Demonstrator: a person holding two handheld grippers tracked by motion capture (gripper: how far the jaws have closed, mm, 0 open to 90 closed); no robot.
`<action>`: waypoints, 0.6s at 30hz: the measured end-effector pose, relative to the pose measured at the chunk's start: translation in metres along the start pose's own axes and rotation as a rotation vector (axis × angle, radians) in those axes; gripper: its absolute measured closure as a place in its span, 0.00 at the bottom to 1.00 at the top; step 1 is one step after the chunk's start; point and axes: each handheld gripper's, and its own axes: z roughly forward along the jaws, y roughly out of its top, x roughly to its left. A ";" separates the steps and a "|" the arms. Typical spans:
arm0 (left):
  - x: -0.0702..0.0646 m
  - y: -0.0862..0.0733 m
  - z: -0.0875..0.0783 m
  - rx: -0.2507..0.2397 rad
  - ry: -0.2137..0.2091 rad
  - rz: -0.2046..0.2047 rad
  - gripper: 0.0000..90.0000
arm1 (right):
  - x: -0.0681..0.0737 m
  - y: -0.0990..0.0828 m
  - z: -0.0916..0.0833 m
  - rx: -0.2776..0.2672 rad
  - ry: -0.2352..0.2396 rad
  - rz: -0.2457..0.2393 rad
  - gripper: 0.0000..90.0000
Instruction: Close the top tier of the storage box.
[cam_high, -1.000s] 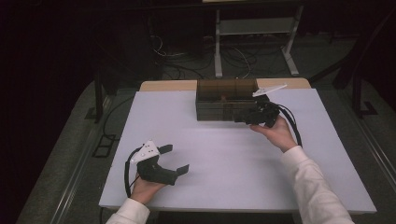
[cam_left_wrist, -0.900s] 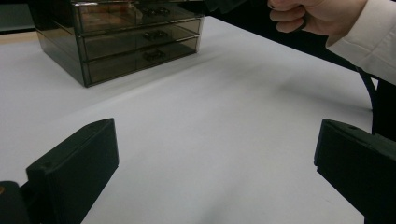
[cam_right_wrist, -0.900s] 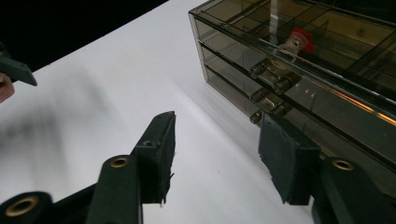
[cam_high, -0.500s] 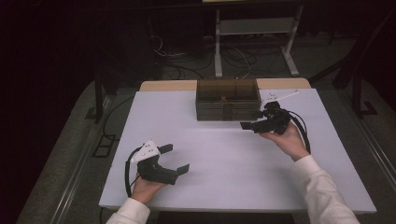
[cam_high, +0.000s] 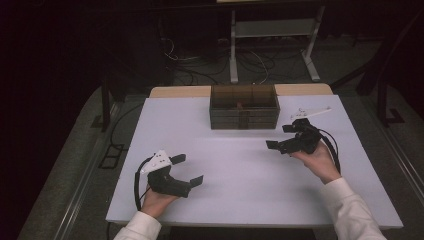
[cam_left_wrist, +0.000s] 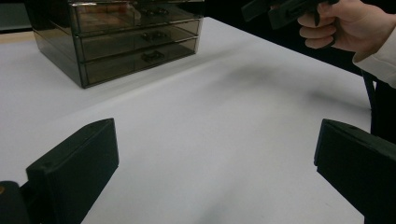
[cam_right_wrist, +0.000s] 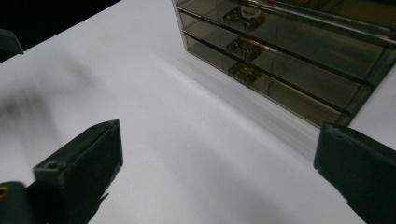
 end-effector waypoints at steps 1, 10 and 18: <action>0.000 0.000 0.000 0.000 0.000 0.000 0.00 | 0.000 -0.002 -0.001 -0.005 -0.002 0.002 0.00; 0.000 0.000 0.000 0.001 0.000 0.000 0.00 | -0.002 -0.017 -0.016 -0.035 -0.014 0.030 0.00; 0.000 0.000 0.000 0.001 0.001 -0.001 0.00 | -0.004 -0.032 -0.026 -0.047 -0.020 0.058 0.00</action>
